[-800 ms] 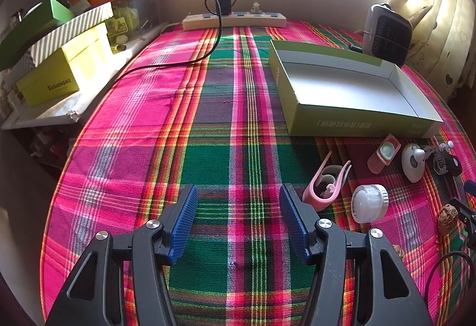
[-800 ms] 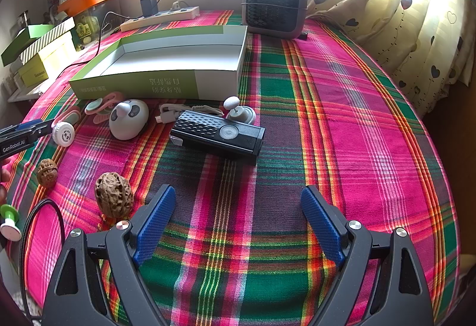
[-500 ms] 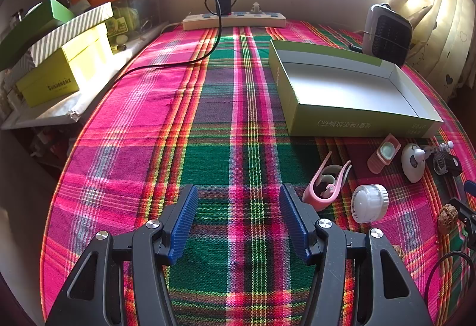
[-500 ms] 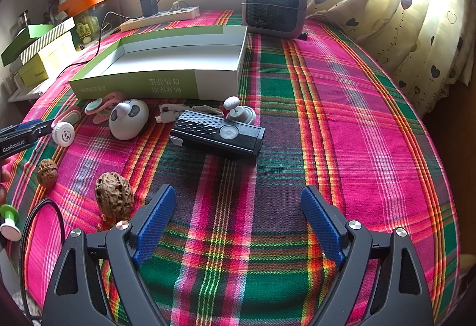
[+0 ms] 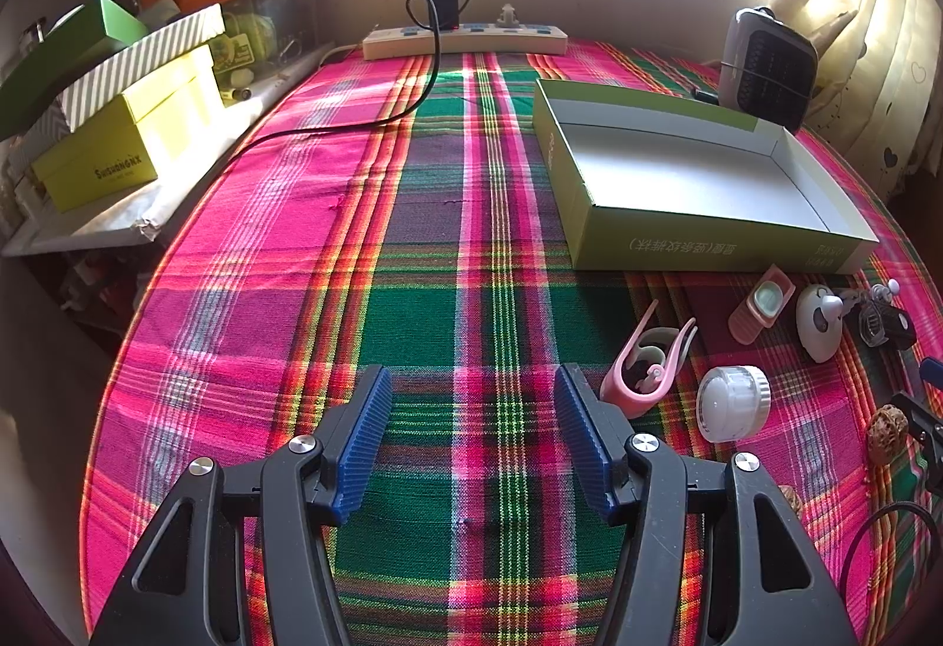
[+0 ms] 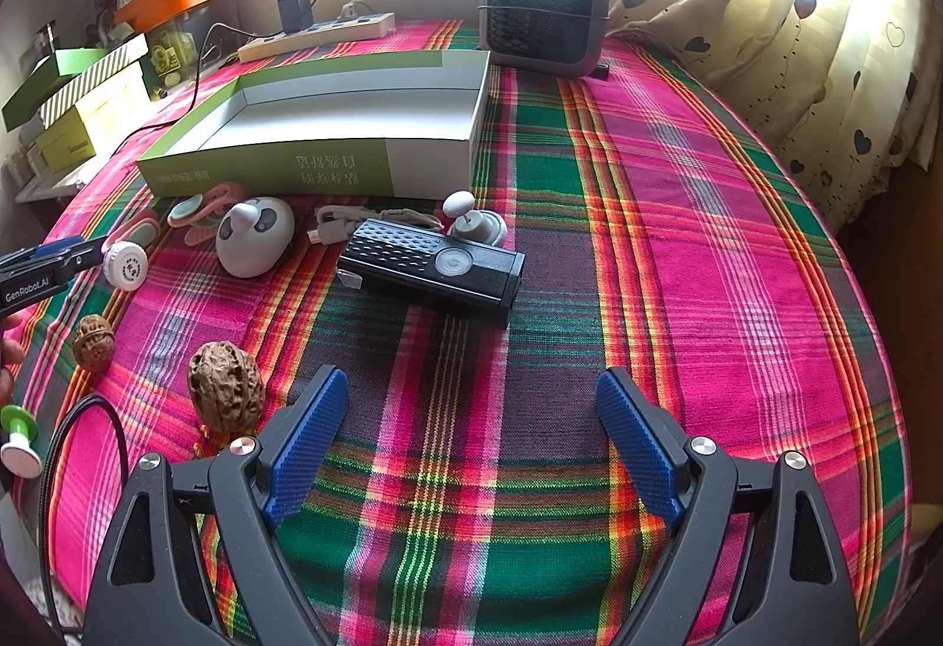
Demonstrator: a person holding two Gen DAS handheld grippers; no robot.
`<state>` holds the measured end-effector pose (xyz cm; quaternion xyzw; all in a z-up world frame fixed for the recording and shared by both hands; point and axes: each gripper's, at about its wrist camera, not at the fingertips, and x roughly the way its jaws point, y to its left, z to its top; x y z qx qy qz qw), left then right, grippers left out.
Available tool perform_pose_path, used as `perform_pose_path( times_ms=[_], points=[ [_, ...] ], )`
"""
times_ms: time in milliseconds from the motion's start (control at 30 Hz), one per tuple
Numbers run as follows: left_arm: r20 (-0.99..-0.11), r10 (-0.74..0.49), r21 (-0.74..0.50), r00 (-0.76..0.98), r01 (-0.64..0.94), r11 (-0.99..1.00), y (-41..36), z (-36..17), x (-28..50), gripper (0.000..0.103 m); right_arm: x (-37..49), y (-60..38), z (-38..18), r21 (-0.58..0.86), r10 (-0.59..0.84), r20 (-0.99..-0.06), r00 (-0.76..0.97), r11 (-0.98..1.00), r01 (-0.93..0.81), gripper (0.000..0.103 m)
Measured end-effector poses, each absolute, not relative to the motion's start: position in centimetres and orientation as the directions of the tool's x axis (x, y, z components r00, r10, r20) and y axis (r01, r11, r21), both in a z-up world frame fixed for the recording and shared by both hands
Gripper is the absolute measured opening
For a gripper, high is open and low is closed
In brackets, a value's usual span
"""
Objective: Organize objects
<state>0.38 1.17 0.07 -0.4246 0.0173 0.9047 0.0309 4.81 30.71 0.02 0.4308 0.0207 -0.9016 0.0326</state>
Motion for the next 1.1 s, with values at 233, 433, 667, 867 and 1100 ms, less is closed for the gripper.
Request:
perform_pose_path(
  times_ms=[233,433,667,867,1100],
  points=[
    [-0.769,0.042,0.004,-0.638,-0.071,-0.997,1.1,0.1,0.4,0.058,4.8,30.7,0.0,-0.010,-0.040,-0.778,-0.627,-0.997,0.076,0.087],
    [-0.785,0.048,-0.007,-0.618,-0.069,-0.998,0.9,0.2,0.4,0.057,4.9,30.5,-0.1,-0.005,-0.052,-0.778,-0.626,-0.996,0.090,0.087],
    [-0.778,0.070,-0.028,-0.625,-0.077,-0.997,0.2,1.5,2.4,0.057,5.9,28.9,1.1,0.023,-0.152,-0.731,-0.665,-0.980,0.198,0.087],
    [-0.751,0.075,-0.033,-0.656,-0.076,-0.997,-0.3,3.1,5.7,0.057,6.1,27.4,1.9,0.041,-0.236,-0.710,-0.663,-0.955,0.295,0.087],
    [-0.725,0.117,-0.071,-0.678,-0.095,-0.993,-0.7,4.2,9.6,0.057,6.8,26.2,1.4,0.059,-0.291,-0.716,-0.634,-0.931,0.361,0.086]
  ],
)
